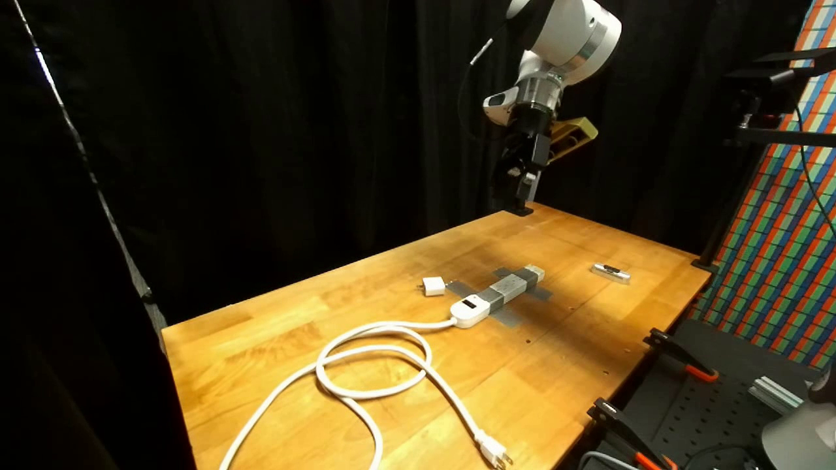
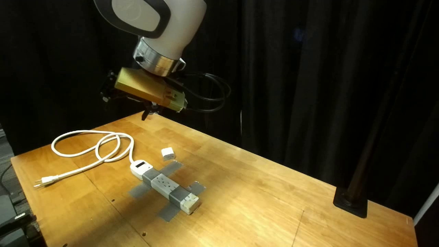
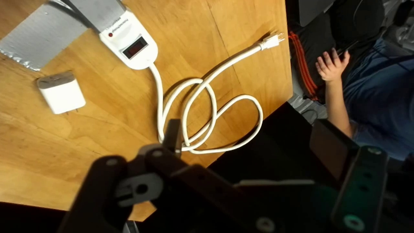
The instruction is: Put the charging block on the extension cord
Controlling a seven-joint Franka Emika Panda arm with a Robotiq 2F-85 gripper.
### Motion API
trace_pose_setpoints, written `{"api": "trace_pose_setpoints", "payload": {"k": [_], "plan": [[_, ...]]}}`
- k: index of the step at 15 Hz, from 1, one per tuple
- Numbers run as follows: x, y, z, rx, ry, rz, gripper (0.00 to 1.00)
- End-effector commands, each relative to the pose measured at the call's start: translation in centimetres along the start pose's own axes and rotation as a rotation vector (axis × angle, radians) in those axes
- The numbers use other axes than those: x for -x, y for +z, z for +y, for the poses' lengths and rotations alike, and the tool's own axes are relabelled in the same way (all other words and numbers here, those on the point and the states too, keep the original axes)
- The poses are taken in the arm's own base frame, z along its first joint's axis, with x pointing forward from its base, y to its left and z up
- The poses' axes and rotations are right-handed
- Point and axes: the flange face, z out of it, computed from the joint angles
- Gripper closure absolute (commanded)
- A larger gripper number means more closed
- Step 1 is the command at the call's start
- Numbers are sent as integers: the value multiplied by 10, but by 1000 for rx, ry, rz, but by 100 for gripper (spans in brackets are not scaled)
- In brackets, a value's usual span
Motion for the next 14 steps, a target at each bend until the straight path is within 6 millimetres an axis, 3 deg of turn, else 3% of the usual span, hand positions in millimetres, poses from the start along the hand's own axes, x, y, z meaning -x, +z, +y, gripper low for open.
{"api": "trace_pose_setpoints", "payload": {"k": [1, 3, 5, 10, 14], "plan": [[0, 0, 0, -2, 0, -1, 0], [0, 0, 0, -2, -1, -1, 0], [6, 9, 10, 118, -107, 61, 0], [18, 45, 44, 318, -217, 192, 0], [17, 70, 66, 477, -294, 293, 0]]}}
